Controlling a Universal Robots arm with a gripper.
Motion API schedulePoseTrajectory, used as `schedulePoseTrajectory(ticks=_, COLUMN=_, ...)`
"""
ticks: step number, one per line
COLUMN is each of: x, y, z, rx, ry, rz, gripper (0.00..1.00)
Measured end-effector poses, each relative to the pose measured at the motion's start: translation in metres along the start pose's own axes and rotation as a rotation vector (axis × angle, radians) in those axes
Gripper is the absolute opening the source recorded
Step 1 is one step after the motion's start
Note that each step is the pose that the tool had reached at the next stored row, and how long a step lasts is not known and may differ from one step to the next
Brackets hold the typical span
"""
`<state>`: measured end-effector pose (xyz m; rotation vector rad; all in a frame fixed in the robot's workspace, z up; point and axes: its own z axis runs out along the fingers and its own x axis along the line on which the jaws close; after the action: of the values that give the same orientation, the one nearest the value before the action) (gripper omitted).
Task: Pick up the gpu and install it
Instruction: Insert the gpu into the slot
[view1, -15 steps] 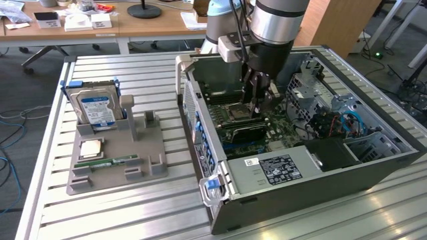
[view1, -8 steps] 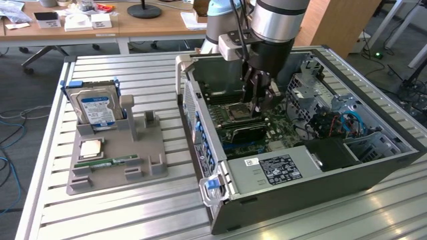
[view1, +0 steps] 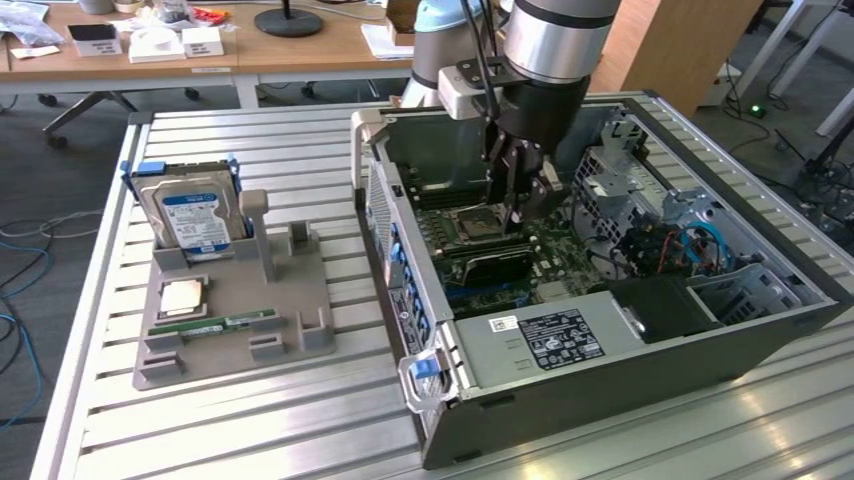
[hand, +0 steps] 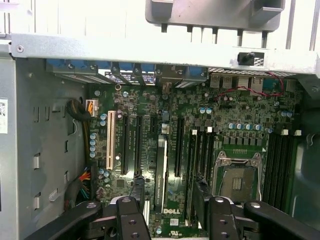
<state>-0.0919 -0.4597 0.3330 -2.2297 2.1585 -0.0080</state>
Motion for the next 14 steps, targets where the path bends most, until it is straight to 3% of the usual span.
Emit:
schedulePoseTrajectory(ticks=3, x=0.0, y=0.0, z=-0.0002, rx=-0.001, ry=0.0009, rz=0.001, gripper=0.52)
schedulePoseTrajectory(ticks=6, x=0.0001, y=-0.0007, z=-0.0004, rx=-0.0061, ry=0.0016, rz=0.002, gripper=0.52)
schedulePoseTrajectory(ticks=14, x=-0.0001, y=-0.0008, z=-0.0004, rx=-0.007, ry=0.0018, rz=0.003, gripper=0.52)
